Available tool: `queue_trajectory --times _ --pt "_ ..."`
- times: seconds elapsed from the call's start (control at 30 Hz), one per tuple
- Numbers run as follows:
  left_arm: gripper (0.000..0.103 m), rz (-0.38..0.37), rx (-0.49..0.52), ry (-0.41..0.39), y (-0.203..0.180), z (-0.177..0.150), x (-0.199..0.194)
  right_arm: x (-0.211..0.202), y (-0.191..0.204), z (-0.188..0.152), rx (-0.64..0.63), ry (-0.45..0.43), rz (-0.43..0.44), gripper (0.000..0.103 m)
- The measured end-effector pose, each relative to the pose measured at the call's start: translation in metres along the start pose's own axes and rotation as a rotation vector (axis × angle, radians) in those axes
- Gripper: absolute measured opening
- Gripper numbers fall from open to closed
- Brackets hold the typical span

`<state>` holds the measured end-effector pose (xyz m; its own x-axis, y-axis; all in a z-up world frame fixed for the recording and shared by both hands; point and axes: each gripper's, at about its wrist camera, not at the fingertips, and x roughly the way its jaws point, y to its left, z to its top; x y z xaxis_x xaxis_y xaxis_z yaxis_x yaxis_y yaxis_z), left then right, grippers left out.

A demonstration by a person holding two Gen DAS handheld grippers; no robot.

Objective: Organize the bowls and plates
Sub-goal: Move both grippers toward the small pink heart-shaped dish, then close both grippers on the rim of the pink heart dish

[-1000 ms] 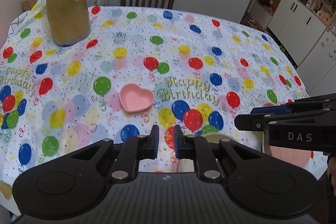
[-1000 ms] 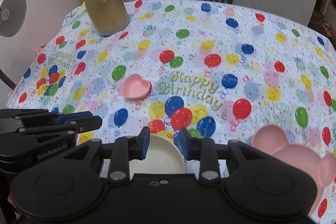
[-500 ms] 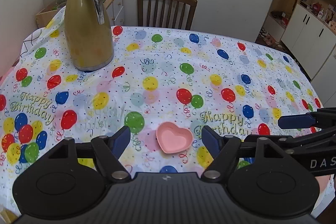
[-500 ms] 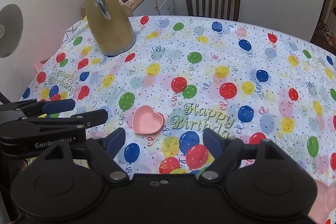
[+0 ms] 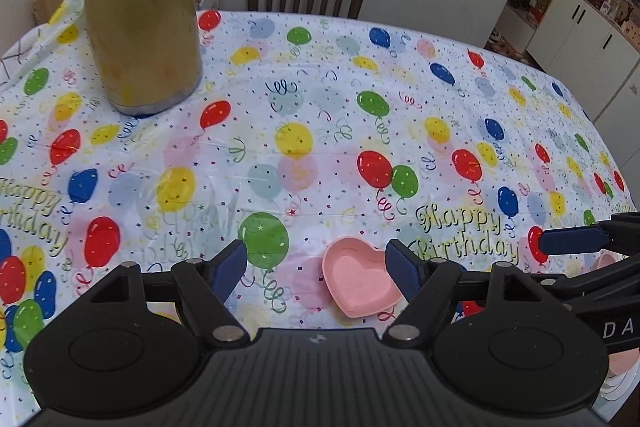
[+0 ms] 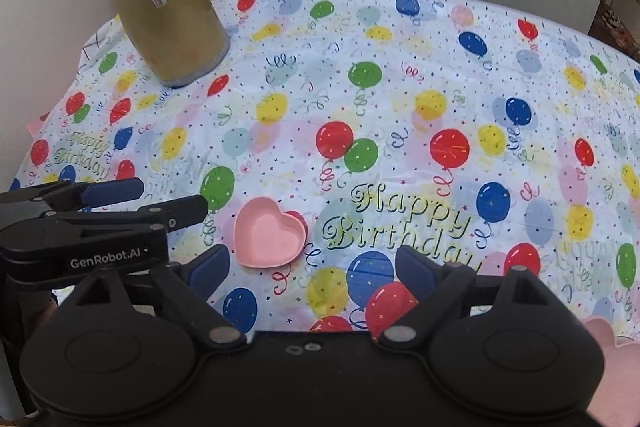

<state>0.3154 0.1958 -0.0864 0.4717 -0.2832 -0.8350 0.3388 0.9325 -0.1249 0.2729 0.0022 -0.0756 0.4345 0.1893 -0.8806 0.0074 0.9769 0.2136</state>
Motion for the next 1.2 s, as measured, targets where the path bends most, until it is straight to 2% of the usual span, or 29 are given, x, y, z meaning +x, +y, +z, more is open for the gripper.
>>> queue_trajectory --times 0.23,0.4,0.5,0.63,0.8,0.97,1.03,1.13,1.2 --pt "0.076 -0.018 -0.004 0.060 0.011 -0.005 0.036 0.037 -0.006 0.006 0.030 0.057 -0.028 0.083" --pt "0.076 -0.035 -0.014 0.071 0.019 -0.010 0.052 0.059 -0.009 0.007 0.035 0.096 -0.051 0.077" --pt "0.076 -0.031 -0.018 0.059 0.023 -0.012 0.058 0.069 -0.009 0.008 0.038 0.118 -0.041 0.070" --pt "0.074 -0.054 0.005 0.050 0.022 -0.013 0.063 0.078 -0.006 0.008 0.025 0.131 -0.029 0.057" --pt "0.057 -0.070 0.021 0.067 0.017 -0.014 0.070 0.087 -0.006 0.010 0.019 0.143 -0.017 0.039" --pt "0.032 -0.104 0.027 0.097 0.011 -0.015 0.078 0.091 -0.004 0.010 0.022 0.145 0.000 0.024" --pt "0.030 -0.111 0.035 0.100 0.008 -0.015 0.079 0.092 -0.003 0.010 0.019 0.147 0.004 0.020" --pt "0.015 -0.131 0.041 0.107 0.004 -0.016 0.081 0.094 -0.002 0.010 0.023 0.147 0.014 0.011" --pt "0.013 -0.130 0.043 0.109 0.002 -0.017 0.080 0.094 -0.002 0.010 0.023 0.144 0.020 0.008"
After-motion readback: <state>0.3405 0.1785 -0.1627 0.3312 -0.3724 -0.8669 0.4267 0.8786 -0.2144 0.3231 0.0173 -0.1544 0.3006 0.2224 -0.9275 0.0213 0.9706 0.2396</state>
